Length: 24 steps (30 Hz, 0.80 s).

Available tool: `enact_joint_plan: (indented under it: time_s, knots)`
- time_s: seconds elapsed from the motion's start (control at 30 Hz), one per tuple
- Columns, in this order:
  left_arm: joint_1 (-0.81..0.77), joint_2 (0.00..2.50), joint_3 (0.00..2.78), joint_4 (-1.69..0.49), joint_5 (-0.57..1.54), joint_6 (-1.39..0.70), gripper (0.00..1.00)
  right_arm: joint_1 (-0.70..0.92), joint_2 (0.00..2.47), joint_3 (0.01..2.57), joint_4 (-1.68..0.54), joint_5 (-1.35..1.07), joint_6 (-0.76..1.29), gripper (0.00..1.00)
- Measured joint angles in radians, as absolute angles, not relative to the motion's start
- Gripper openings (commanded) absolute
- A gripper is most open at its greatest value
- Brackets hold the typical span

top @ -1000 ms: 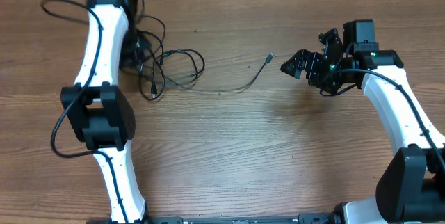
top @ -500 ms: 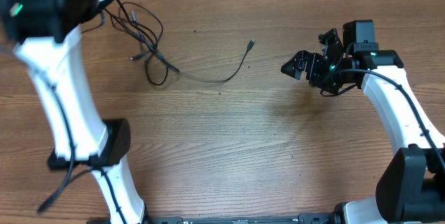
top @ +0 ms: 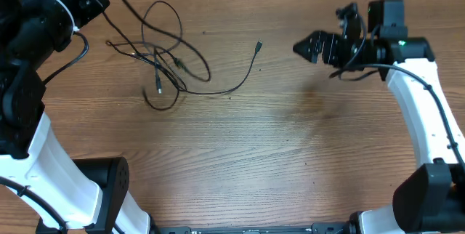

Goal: Untangle cables

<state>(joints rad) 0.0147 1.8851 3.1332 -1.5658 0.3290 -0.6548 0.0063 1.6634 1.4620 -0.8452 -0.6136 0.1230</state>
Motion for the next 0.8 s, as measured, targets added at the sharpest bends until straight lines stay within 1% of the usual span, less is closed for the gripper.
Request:
enact_joint_plan:
  time_s: [0.2,0.43,0.6,0.8]
  knots:
    - [0.015,1.885,3.133,-1.587,0.379,-0.656,0.04,0.006,1.620,1.539,-0.834,-0.711,0.061,1.00]
    - [0.002,1.885,3.128,-1.588,0.435,-0.663,0.04,0.006,1.546,1.575,-0.737,-0.908,-0.005,1.00]
    - [-0.080,1.885,3.128,-1.594,0.429,-0.662,0.04,0.007,1.522,1.577,-0.663,-1.040,-0.019,1.00]
    - [-0.229,1.893,3.128,-1.613,0.302,-0.662,0.04,0.050,1.522,1.578,-0.621,-1.094,-0.027,1.00]
